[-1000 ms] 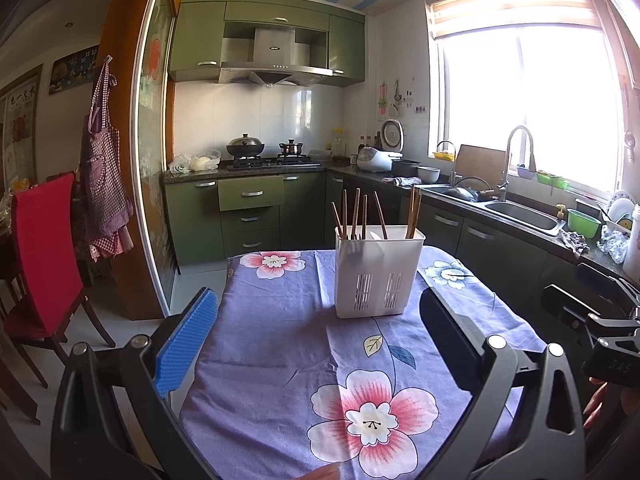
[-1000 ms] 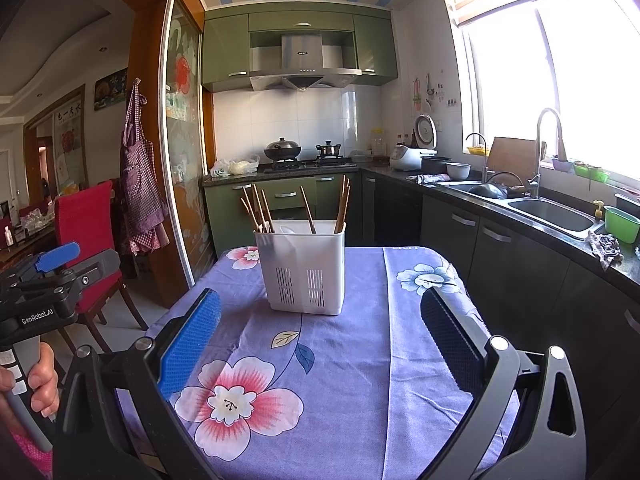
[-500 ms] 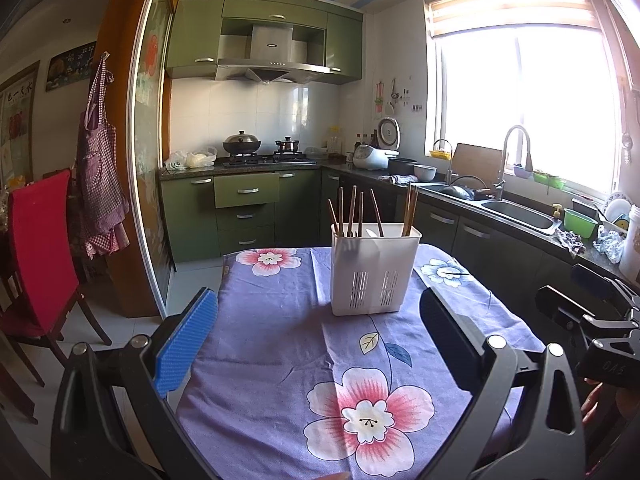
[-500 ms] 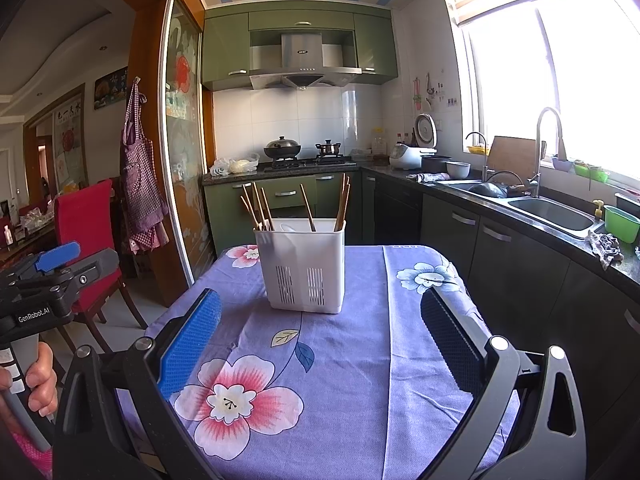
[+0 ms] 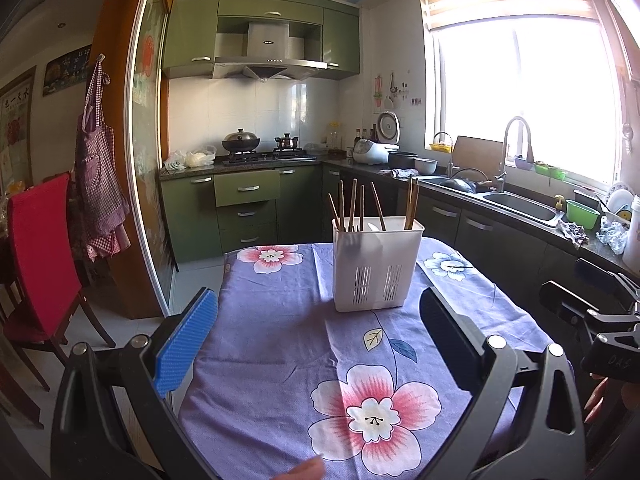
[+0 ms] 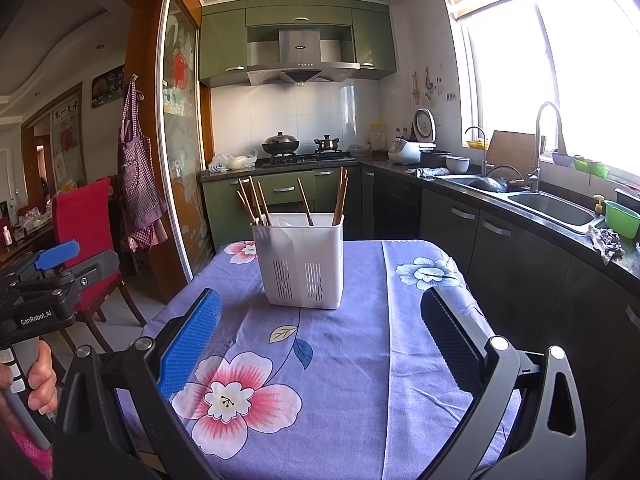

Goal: Organize utensils

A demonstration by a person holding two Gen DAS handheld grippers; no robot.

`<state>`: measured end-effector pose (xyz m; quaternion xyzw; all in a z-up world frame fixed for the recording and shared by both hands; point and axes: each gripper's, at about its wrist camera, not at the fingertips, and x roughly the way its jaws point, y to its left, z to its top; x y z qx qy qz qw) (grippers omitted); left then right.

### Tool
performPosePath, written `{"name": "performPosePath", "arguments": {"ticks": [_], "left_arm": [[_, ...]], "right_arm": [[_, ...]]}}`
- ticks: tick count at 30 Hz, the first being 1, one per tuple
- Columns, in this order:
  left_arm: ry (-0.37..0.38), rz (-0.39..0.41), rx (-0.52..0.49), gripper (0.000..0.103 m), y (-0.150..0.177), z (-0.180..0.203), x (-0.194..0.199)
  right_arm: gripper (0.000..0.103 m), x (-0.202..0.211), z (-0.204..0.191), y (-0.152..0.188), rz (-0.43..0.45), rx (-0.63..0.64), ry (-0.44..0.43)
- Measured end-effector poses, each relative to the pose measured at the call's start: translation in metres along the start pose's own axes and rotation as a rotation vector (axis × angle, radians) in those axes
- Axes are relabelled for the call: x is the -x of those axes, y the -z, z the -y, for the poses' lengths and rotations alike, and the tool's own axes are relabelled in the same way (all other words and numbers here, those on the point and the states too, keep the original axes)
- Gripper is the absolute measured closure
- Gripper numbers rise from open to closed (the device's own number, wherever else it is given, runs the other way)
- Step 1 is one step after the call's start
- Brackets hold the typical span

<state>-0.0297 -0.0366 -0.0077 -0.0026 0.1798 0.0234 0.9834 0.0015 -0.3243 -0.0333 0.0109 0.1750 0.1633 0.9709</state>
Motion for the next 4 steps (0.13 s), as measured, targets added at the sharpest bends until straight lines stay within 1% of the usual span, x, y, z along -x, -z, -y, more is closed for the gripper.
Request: {"name": "performPosePath", "arguments": {"ticks": [4], "left_arm": [[-0.01, -0.027, 0.008, 0.007, 0.0013, -0.0034, -0.01]], "right_arm": [[0.005, -0.0067, 0.0012, 0.0012, -0.014, 0.006, 0.004]]}}
